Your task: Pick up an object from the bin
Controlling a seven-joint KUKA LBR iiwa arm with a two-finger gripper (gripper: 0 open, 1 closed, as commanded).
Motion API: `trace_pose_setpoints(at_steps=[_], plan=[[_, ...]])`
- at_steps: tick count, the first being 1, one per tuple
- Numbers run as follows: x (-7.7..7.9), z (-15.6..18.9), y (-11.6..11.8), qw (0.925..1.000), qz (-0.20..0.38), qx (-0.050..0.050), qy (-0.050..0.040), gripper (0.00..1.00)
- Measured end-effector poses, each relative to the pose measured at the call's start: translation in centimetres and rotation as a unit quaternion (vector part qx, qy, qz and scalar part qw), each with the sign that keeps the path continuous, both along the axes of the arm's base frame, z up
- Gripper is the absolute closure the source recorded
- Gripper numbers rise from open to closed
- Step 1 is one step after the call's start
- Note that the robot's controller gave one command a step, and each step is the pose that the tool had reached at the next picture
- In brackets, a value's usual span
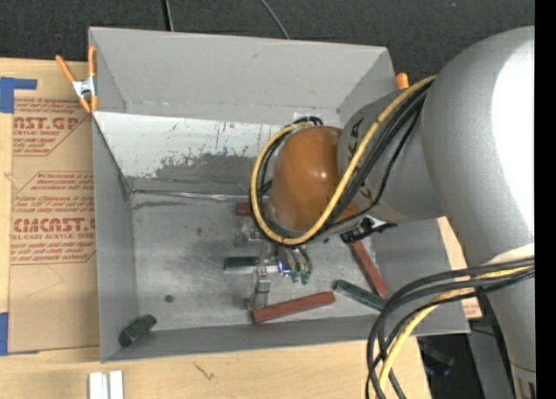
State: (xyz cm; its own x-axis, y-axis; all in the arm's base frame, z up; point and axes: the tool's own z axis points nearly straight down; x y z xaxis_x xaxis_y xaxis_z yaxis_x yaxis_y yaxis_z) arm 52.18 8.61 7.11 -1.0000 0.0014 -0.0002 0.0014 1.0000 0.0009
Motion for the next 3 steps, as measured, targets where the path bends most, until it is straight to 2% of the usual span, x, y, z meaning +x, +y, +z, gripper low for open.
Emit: trace_pose_setpoints(at_steps=[1,3], plan=[[-0.38,-0.07,-1.1,0.9942,-0.108,0.001,-0.0003,1.0],[-0.42,0.09,-1.1,0.9942,-0.108,0.0,0.0002,1.0]])
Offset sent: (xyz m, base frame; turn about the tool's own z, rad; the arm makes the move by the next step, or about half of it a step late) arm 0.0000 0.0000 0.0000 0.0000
